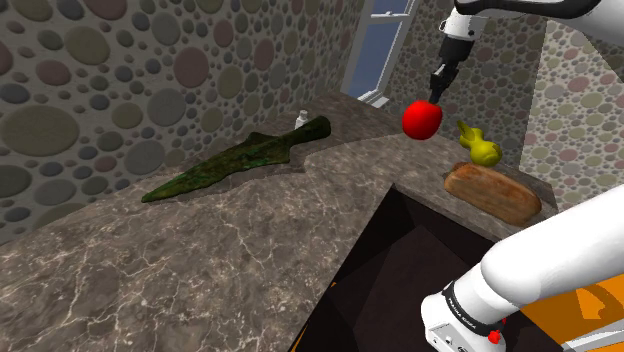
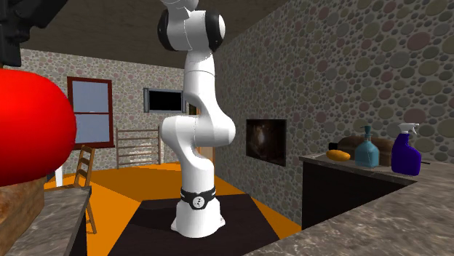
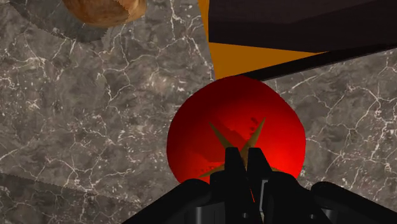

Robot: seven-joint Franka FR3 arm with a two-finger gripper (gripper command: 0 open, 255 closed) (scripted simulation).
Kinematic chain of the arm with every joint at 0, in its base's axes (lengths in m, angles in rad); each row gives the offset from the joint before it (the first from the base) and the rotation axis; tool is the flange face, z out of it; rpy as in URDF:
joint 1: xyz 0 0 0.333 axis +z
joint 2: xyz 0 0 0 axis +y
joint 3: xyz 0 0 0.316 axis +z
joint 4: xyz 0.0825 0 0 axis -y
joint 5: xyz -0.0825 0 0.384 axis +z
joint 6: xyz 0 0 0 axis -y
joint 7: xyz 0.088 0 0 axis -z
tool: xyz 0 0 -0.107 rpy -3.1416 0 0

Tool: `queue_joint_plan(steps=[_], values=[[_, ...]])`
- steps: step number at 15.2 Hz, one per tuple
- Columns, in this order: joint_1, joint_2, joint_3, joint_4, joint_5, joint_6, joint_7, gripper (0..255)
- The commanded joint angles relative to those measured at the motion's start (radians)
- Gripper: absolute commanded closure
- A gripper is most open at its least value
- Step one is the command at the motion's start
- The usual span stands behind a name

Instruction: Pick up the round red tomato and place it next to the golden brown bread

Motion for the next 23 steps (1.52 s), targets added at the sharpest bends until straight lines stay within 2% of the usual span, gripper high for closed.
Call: queue_joint_plan(steps=[1,9,16,17,23], values=[[-0.019,0.022,-0.030,0.030,-0.005,-0.003,-0.051,255],[-0.102,0.175,-0.146,0.196,0.012,-0.001,-0.256,255],[-0.205,0.374,-0.229,0.427,0.081,-0.032,-0.440,255],[-0.210,0.382,-0.230,0.437,0.085,-0.034,-0.446,255],[-0.203,0.360,-0.227,0.327,0.076,0.054,-0.434,255]])
